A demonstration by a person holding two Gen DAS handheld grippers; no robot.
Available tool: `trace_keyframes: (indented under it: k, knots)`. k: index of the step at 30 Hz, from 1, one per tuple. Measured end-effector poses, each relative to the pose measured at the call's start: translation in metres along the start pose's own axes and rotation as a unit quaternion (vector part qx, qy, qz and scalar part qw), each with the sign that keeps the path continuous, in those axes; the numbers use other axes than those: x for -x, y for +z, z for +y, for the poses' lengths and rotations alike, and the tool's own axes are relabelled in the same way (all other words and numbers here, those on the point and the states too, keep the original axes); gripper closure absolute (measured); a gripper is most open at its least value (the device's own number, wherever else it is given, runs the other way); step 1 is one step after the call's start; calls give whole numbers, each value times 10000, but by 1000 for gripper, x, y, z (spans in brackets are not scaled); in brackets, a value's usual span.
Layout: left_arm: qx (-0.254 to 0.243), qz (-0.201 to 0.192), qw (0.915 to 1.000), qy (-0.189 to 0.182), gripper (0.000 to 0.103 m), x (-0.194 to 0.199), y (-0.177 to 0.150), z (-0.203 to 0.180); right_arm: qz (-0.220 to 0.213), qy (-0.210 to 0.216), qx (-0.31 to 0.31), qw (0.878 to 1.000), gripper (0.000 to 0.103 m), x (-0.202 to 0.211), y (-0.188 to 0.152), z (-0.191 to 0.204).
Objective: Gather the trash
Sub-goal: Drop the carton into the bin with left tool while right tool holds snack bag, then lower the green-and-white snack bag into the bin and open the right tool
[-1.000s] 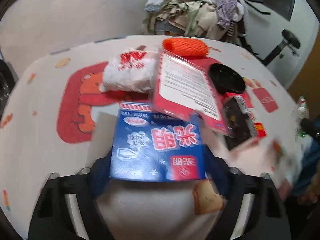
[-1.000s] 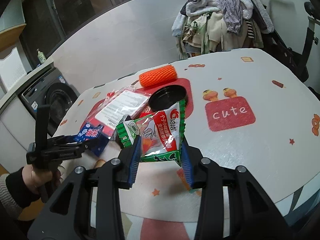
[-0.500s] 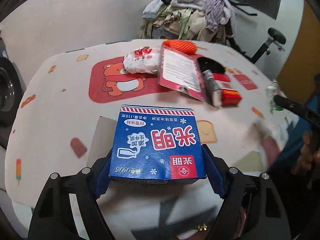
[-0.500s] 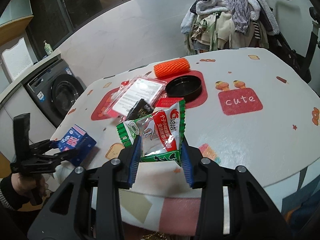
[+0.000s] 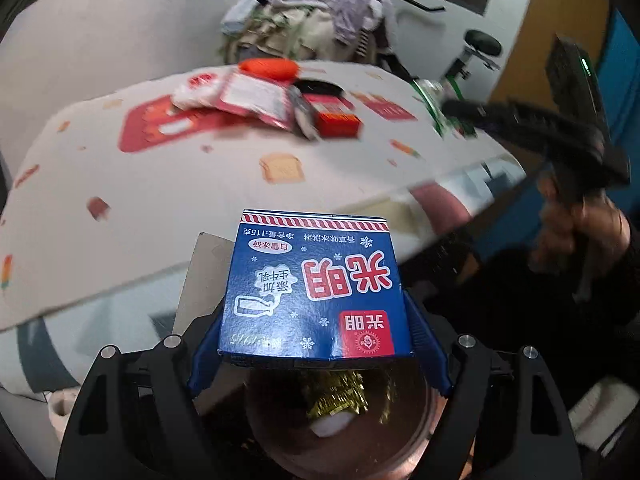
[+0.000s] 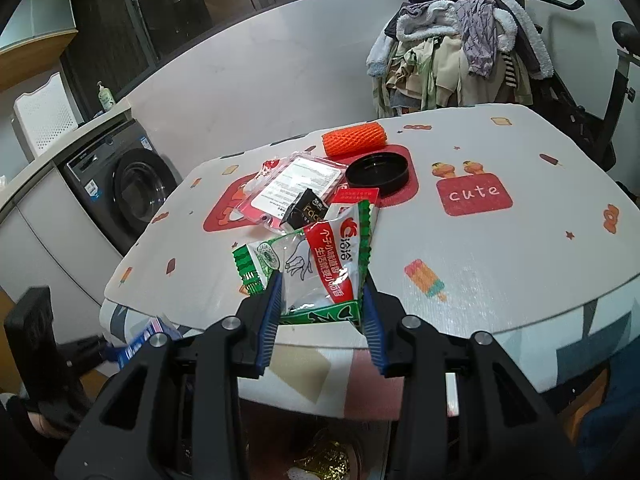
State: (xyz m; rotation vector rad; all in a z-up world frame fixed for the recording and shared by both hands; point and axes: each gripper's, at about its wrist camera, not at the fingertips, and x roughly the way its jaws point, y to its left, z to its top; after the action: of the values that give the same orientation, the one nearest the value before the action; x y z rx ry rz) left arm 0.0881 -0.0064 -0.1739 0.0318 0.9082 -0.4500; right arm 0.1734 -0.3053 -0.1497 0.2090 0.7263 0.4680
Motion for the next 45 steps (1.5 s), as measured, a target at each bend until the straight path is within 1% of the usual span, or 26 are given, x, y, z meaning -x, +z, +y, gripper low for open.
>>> trace_keyframes:
  k: [5, 11, 14, 16, 18, 22, 28, 29, 34, 35, 38, 40, 45]
  knots:
    - [-357, 236, 9990, -154, 25, -6, -19, -24, 21, -50, 33, 10000, 63, 9, -8, 2]
    - [-493, 572, 9969, -238, 25, -20, -35, -33, 102, -76, -28, 9999, 63, 14, -20, 0]
    - [-461, 649, 9965, -245, 24, -24, -36, -31, 131, -78, -6, 9999, 63, 14, -24, 1]
    - [-431, 639, 9967, -234, 19, -23, -36, -31, 153, -64, 12, 9999, 63, 15, -27, 2]
    - [-384, 535, 9975, -259, 13, -19, -35, -29, 178, -60, 47, 9998, 63, 14, -30, 3]
    - [-337, 334, 9986, -234, 12, -10, -33, -28, 284, -71, 181, 9994, 63, 11, -39, 8]
    - [-28, -322, 9995, 37, 12, 18, -26, -11, 509, -43, 605, 9969, 63, 3, -54, 23]
    - [66, -477, 9988, 105, 12, 25, -25, -4, 551, -25, 677, 9962, 63, 2, -57, 26]
    - [352, -924, 9942, 421, 12, 46, -23, 18, 786, 62, 1124, 9905, 63, -5, -71, 44]
    - [382, -966, 9935, 459, 12, 47, -23, 20, 840, 105, 1192, 9893, 63, -7, -73, 46]
    - [491, -1093, 9908, 623, 9, 50, -25, 29, 1190, 294, 1340, 9834, 63, -15, -81, 54]
    - [515, -1185, 9893, 676, 8, 52, -27, 32, 1424, 398, 1424, 9787, 63, -22, -87, 58]
    - [578, -1216, 9884, 705, 8, 51, -32, 36, 1761, 614, 1736, 9670, 63, -31, -101, 71]
